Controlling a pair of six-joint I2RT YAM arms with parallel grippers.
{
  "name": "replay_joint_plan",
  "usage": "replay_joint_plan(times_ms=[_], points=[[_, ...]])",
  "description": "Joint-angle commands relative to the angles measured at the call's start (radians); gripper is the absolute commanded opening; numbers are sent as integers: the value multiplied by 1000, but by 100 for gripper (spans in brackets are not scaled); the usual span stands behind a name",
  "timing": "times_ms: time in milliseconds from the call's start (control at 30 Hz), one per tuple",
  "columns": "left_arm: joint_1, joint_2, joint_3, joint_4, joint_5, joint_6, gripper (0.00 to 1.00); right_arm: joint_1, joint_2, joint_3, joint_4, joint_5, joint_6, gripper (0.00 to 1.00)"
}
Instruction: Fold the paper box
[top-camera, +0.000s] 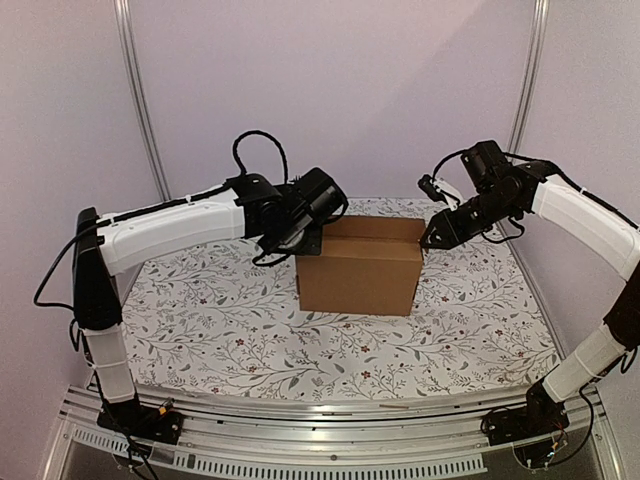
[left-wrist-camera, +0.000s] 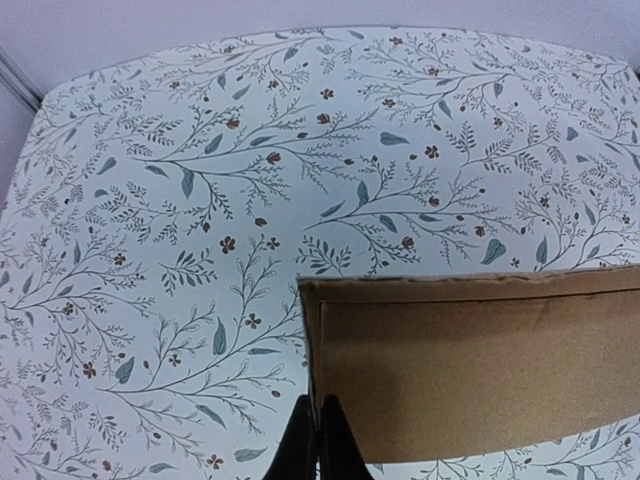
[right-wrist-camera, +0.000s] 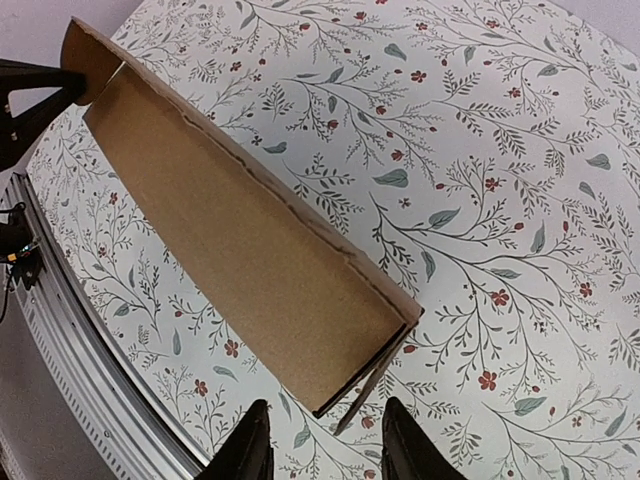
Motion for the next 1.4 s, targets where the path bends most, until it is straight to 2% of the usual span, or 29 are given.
replay_joint_plan(times_ms=[0, 100, 267, 433, 900, 1167, 1367], points=[[7, 35, -29, -16, 38, 2, 0, -4, -17, -2, -45, -4, 12, 37], [4, 33, -31, -16, 30, 17, 0, -5, -22, -9, -49, 7, 15, 34], [0, 28, -34, -17, 25, 24, 0, -4, -17, -6, -48, 9, 19, 20], [-2, 19, -38, -17, 20, 24, 0, -3, -1, 8, -48, 7, 29, 13], [-4, 0, -32, -22, 14, 48, 0, -3, 50, 53, -44, 32, 79, 13], [-3, -7, -22, -33, 17, 57, 0, -4, 59, 64, -41, 10, 97, 0], [-4, -11, -12, -46, 8, 57, 0, -3, 68, 71, -39, 3, 104, 0]])
